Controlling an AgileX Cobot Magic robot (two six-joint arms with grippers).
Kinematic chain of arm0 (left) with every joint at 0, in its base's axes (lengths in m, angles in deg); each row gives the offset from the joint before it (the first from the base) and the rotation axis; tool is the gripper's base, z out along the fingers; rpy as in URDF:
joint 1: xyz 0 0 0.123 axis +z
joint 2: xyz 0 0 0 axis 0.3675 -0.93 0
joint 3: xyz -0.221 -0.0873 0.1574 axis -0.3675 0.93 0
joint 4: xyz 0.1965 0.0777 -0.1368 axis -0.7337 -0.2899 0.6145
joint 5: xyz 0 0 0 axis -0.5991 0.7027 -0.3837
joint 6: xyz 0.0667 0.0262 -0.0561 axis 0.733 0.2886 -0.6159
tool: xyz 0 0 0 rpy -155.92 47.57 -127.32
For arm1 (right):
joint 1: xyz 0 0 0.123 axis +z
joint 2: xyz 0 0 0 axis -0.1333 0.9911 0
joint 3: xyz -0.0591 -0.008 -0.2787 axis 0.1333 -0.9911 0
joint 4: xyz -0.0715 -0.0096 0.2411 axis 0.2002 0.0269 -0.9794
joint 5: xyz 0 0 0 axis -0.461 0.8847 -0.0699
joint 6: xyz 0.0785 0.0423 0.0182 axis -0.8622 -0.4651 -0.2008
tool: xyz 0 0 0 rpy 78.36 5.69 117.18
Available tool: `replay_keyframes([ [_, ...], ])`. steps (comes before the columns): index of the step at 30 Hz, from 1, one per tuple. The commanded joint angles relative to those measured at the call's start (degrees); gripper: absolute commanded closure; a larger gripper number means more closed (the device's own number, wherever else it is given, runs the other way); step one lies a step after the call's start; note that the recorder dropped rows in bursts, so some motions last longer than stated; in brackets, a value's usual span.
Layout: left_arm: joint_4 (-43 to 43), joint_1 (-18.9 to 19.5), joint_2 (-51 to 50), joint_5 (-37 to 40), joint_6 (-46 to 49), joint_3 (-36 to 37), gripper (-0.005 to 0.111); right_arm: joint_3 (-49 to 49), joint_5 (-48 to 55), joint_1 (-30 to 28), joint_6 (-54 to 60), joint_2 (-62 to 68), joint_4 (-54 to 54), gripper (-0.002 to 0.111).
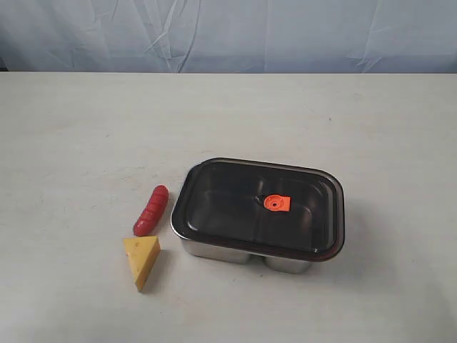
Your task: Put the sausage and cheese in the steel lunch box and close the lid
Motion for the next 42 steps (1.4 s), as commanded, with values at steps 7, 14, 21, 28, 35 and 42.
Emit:
replay_keyframes([
  [7,-0.56,0.32,0.3,-0.43,-0.32,0.24,0.107,-0.11,-12.96,0.16,0.23,-0.38,-21.72,0.109],
  [14,-0.67,0.32,0.3,-0.43,-0.32,0.24,0.107,-0.11,-15.55,0.16,0.23,-0.38,-57.8,0.109],
  [21,-0.67,0.32,0.3,-0.43,-0.32,0.24,0.107,3.29,-9.77,0.26,3.8,-0.38,-61.0,0.109],
  [28,-0.67,0.32,0.3,-0.43,-0.32,0.24,0.107,21.91,-2.85,0.26,14.63,16.12,-58.02,0.109],
  [35,-0.67,0.32,0.3,-0.43,-0.32,0.24,0.107,45.73,17.5,0.26,19.52,47.92,-46.0,0.109],
  [42,-0.67,0.32,0.3,-0.43,-0.32,0.24,0.107,53.89,28.59,0.15,25.41,66.27,-44.78,0.109],
])
